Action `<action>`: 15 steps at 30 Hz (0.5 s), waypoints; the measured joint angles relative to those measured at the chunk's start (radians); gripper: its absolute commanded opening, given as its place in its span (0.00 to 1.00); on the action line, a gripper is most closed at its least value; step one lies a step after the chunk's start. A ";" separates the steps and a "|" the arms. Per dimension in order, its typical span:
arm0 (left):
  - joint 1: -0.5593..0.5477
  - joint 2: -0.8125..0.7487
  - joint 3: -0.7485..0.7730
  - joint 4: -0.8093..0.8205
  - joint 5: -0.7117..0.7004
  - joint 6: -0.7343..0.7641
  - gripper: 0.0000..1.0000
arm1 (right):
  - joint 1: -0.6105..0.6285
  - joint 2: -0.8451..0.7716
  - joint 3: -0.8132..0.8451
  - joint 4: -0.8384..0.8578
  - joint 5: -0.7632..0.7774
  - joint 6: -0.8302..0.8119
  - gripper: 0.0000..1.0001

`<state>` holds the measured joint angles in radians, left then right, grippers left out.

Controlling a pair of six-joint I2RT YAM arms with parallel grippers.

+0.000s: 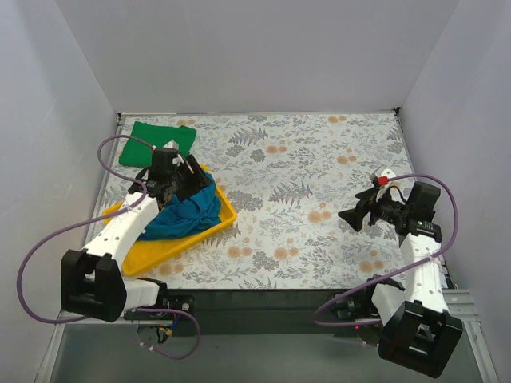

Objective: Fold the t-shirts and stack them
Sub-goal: Grab the tshirt from the pile

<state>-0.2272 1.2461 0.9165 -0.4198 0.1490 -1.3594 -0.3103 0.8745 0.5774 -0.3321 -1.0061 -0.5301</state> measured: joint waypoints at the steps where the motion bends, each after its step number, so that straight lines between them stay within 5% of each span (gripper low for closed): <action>1: -0.002 0.024 0.003 -0.019 -0.006 0.016 0.58 | 0.000 0.008 0.000 0.000 -0.005 0.000 0.98; 12: -0.045 0.223 0.037 -0.123 -0.115 0.168 0.51 | -0.002 0.064 0.000 0.002 -0.006 0.002 0.98; 15: -0.066 0.272 0.042 -0.139 -0.161 0.191 0.32 | -0.003 0.065 0.000 0.002 -0.005 0.002 0.98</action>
<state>-0.2932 1.5181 0.9581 -0.5587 -0.0124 -1.1683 -0.3130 0.9398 0.5777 -0.3298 -1.0107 -0.5285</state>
